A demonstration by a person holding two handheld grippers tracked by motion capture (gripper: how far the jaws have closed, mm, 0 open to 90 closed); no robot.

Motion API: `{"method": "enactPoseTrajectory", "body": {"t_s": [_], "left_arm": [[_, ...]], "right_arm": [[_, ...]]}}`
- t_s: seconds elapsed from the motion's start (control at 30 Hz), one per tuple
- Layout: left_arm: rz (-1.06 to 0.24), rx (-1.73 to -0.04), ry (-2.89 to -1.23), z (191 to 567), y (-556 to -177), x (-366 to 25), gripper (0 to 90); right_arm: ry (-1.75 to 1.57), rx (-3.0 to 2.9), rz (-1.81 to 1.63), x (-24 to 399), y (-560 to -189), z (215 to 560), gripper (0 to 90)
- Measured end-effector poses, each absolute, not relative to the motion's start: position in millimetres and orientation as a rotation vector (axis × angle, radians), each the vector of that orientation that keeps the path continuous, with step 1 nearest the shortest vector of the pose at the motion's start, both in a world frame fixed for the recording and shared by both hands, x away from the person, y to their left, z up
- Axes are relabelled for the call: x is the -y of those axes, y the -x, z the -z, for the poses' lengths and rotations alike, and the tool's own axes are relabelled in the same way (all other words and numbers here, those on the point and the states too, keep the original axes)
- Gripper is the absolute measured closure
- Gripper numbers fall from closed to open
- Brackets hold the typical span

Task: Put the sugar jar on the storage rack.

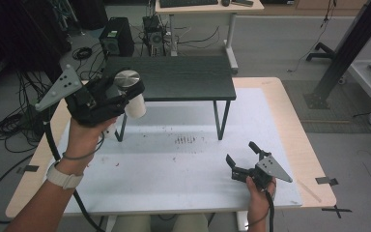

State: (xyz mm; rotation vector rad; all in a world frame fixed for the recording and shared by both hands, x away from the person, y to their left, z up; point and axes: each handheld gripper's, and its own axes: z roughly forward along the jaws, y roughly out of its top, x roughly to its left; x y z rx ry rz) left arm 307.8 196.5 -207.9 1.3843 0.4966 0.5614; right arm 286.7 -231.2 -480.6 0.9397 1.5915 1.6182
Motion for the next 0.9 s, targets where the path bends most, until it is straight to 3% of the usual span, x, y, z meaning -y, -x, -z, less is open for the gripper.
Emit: {"method": "enactPoseTrajectory", "body": {"t_s": [0.9], "left_arm": [[-0.588, -0.638, -1.351, 205.8, -401.9, -173.9, 41.7]], "right_arm": [[-0.955, -1.6, -1.613, 231.1, -287.8, 480.3, 2.9]]}}
